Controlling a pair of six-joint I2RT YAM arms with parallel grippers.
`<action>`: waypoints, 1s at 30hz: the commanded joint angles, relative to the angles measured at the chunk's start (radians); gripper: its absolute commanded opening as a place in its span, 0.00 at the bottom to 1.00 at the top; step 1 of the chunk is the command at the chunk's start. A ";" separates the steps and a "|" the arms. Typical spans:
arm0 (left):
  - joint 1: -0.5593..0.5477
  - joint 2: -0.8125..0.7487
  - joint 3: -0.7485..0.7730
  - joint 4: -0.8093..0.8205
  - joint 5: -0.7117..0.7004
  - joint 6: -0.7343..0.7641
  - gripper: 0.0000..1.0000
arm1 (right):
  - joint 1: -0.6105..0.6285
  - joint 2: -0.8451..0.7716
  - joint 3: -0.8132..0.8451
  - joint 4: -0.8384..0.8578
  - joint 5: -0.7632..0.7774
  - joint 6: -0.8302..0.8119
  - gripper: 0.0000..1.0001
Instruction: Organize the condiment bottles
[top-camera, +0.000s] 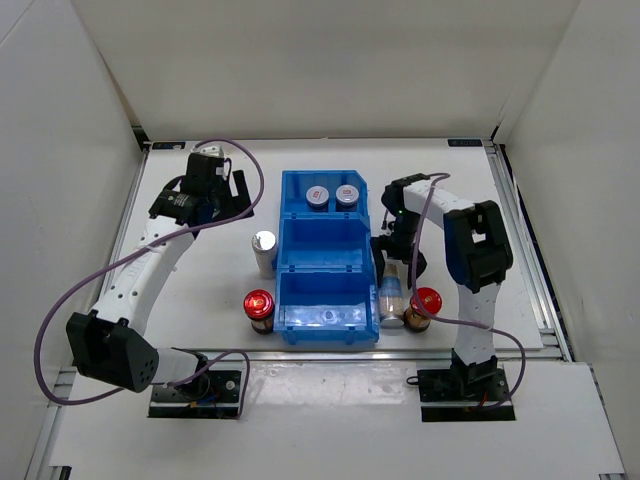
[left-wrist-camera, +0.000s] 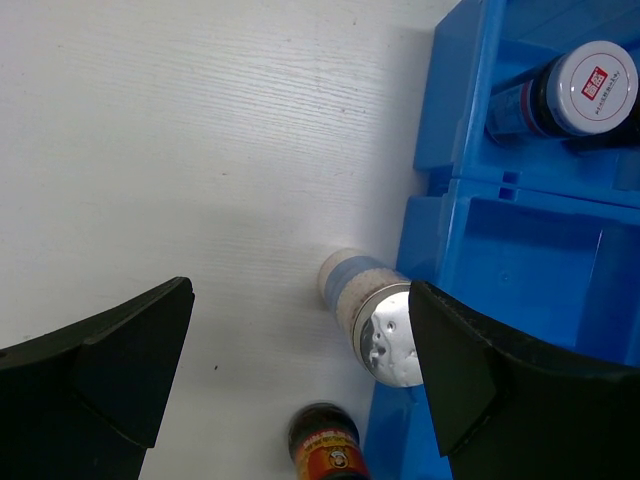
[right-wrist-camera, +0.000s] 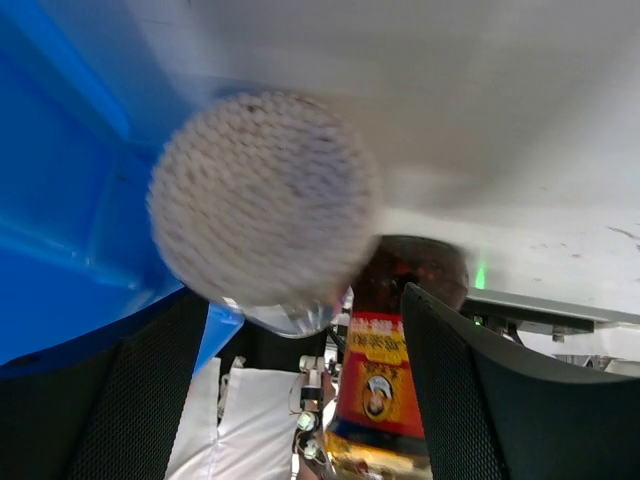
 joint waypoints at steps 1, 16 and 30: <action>-0.005 -0.023 -0.010 0.018 0.010 -0.008 1.00 | 0.012 -0.043 -0.034 0.031 -0.017 0.024 0.81; -0.005 -0.032 -0.010 0.018 0.010 -0.008 1.00 | 0.001 0.024 -0.096 0.083 0.055 0.044 0.34; -0.005 -0.041 -0.010 0.018 0.000 -0.008 1.00 | -0.148 0.392 0.576 -0.121 0.232 -0.046 0.09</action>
